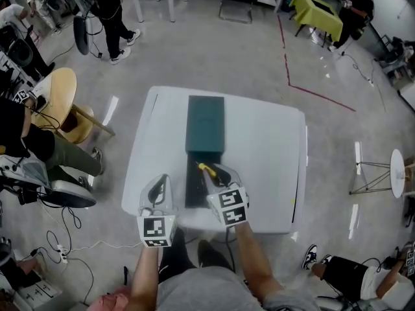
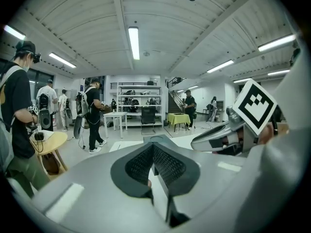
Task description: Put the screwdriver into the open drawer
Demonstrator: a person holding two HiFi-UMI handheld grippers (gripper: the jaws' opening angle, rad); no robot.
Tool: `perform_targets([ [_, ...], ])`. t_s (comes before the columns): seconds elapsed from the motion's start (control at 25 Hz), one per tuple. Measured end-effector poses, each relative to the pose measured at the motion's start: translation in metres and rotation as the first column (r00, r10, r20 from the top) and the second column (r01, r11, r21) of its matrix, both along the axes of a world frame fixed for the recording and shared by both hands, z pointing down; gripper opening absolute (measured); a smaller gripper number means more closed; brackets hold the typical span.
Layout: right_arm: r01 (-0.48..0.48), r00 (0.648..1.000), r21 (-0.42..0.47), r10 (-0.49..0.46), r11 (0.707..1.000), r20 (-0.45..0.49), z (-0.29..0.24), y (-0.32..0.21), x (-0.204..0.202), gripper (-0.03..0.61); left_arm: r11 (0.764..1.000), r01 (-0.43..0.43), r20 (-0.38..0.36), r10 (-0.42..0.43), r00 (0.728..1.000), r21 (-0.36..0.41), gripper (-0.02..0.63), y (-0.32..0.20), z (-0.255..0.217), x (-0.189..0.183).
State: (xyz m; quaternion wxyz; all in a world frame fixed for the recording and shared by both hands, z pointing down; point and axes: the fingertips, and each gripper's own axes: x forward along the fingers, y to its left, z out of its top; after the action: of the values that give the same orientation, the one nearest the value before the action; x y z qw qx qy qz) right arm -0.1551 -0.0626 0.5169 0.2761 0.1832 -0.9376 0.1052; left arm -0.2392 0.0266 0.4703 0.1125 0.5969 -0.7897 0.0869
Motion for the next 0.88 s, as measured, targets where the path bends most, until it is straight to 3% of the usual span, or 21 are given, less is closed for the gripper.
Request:
perform_targets([
  [0.88, 0.002, 0.997, -0.065, -0.007, 0.998, -0.078, 0.056, 0.013, -0.007, 0.078, 0.998, -0.023, -0.063, 0.019, 0.998, -0.061, 0.011, -0.005, 0.052, -0.007],
])
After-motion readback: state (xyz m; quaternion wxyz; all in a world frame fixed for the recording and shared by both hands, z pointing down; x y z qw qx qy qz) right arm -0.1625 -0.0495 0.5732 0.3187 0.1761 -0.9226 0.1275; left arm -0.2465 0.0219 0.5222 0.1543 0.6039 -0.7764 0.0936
